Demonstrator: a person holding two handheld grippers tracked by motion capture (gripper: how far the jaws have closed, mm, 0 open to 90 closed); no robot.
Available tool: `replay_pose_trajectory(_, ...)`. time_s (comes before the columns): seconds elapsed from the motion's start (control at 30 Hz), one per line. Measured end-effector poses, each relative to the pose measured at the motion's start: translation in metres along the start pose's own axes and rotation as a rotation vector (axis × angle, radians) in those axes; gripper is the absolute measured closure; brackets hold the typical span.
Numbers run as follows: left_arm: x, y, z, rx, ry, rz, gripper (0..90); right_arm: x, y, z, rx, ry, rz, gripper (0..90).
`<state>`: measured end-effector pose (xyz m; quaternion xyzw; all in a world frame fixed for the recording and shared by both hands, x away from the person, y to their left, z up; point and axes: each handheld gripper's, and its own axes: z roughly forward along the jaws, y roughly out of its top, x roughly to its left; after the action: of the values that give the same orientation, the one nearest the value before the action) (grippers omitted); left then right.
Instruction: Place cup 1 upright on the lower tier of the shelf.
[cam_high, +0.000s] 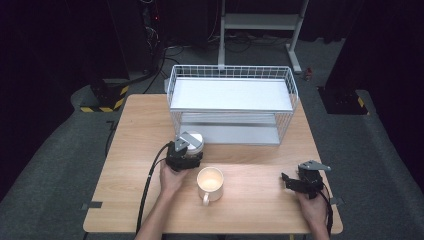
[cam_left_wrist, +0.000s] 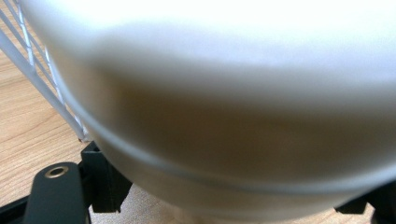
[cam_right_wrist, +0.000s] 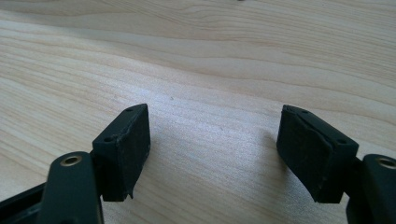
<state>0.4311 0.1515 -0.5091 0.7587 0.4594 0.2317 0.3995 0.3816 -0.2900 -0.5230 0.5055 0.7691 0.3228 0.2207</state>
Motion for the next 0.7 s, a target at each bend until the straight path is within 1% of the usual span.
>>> replay_pose_trajectory(0.33,-0.0009,0.0002,-0.0002,-0.003,0.001,0.021,19.4,0.0000,0.0000,0.0000,0.000,0.000,0.000,26.1)
replay_pose_trajectory(0.43,0.0006,0.0004,0.0002,-0.003,0.003,0.024,19.4,0.0000,0.0000,0.0000,0.000,0.000,0.000,26.1)
replay_pose_trajectory(0.47,0.0006,0.0004,0.0002,-0.003,0.003,0.024,19.4,0.0000,0.0000,0.0000,0.000,0.000,0.000,26.1)
replay_pose_trajectory(0.5,0.0017,0.0002,0.0003,-0.004,-0.001,0.011,19.4,0.0000,0.0000,0.0000,0.000,0.000,0.000,26.1)
replay_pose_trajectory(0.53,0.0017,0.0002,0.0003,-0.004,-0.001,0.011,19.4,0.0000,0.0000,0.0000,0.000,0.000,0.000,26.1)
replay_pose_trajectory(0.57,0.0035,0.0004,-0.0004,-0.002,-0.008,0.001,19.4,0.0000,0.0000,0.0000,0.000,0.000,0.000,26.1)
replay_pose_trajectory(0.7,0.0034,0.0019,-0.0034,-0.010,-0.014,0.001,19.5,0.0000,0.0000,0.0000,0.000,0.000,0.000,26.1)
